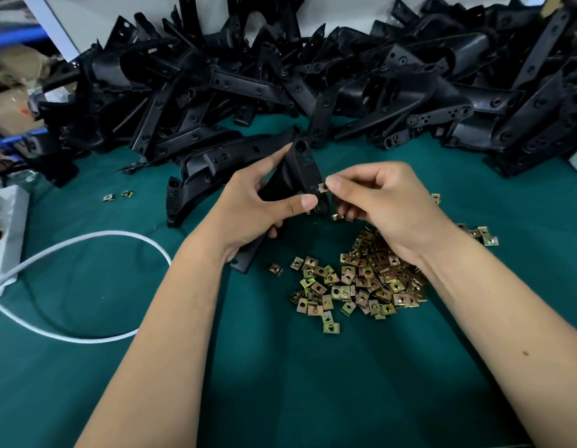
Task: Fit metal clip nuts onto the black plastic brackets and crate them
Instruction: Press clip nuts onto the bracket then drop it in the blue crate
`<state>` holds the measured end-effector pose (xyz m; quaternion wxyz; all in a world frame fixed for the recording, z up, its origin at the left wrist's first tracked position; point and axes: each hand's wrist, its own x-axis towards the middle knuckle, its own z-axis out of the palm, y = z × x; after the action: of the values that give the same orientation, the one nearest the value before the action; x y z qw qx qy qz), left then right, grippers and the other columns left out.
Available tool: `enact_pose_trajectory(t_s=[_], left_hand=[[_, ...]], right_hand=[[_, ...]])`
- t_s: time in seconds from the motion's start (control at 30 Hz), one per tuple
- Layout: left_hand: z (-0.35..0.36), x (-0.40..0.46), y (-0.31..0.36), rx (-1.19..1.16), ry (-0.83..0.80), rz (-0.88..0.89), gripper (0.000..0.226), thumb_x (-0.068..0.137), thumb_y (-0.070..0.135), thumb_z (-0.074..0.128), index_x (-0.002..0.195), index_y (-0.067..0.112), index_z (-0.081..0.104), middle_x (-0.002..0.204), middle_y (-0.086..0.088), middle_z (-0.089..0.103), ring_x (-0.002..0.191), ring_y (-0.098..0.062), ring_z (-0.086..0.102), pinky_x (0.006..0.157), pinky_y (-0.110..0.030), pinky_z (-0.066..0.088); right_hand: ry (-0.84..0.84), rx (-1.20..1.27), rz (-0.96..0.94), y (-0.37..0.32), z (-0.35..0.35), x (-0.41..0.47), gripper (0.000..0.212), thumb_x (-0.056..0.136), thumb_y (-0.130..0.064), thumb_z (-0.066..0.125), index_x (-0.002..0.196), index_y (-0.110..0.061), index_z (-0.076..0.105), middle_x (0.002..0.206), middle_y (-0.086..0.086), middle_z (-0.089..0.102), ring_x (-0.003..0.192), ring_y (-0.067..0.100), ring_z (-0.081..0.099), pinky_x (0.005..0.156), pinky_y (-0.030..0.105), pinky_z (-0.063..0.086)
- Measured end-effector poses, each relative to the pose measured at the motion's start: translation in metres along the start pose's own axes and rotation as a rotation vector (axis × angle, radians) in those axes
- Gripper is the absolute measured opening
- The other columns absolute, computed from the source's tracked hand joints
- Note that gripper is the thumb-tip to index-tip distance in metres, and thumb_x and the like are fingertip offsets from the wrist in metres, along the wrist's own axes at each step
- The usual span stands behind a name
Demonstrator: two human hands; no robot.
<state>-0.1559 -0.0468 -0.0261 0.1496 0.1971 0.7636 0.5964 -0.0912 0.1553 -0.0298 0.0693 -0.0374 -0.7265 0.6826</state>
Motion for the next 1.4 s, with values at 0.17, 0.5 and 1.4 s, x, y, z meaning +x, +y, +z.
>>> enact_pose_trajectory(t_s=[0.17,0.5,1.4], left_hand=[[-0.003,-0.001,0.002,-0.003,0.006,0.015,0.076,0.064,0.051,0.089,0.129,0.064,0.052,0.109,0.017,0.076,0.057,-0.016,0.056,0.049,-0.026,0.052],[0.001,-0.002,-0.001,0.143,0.031,0.104,0.082,0.077,0.032,0.09,0.148,0.034,0.051,0.108,0.026,0.074,0.057,0.001,0.062,0.044,-0.03,0.054],[-0.001,-0.003,0.001,-0.21,-0.205,-0.132,0.05,0.088,0.035,0.073,0.134,0.025,0.059,0.088,-0.021,0.072,0.06,-0.032,0.065,0.056,-0.035,0.059]], right_hand=[[-0.042,-0.025,0.039,-0.001,-0.002,0.0,0.012,0.095,-0.015,0.072,0.089,-0.007,0.078,0.069,0.0,0.067,0.062,0.012,0.06,0.057,0.023,0.045],[-0.053,-0.191,-0.07,0.003,0.002,-0.002,0.015,0.093,-0.02,0.075,0.082,-0.011,0.079,0.063,0.004,0.066,0.054,0.009,0.058,0.053,0.014,0.044],[0.035,0.163,0.002,-0.005,-0.001,-0.002,0.017,0.09,0.011,0.068,0.097,-0.003,0.076,0.088,0.01,0.076,0.077,0.017,0.074,0.073,0.022,0.059]])
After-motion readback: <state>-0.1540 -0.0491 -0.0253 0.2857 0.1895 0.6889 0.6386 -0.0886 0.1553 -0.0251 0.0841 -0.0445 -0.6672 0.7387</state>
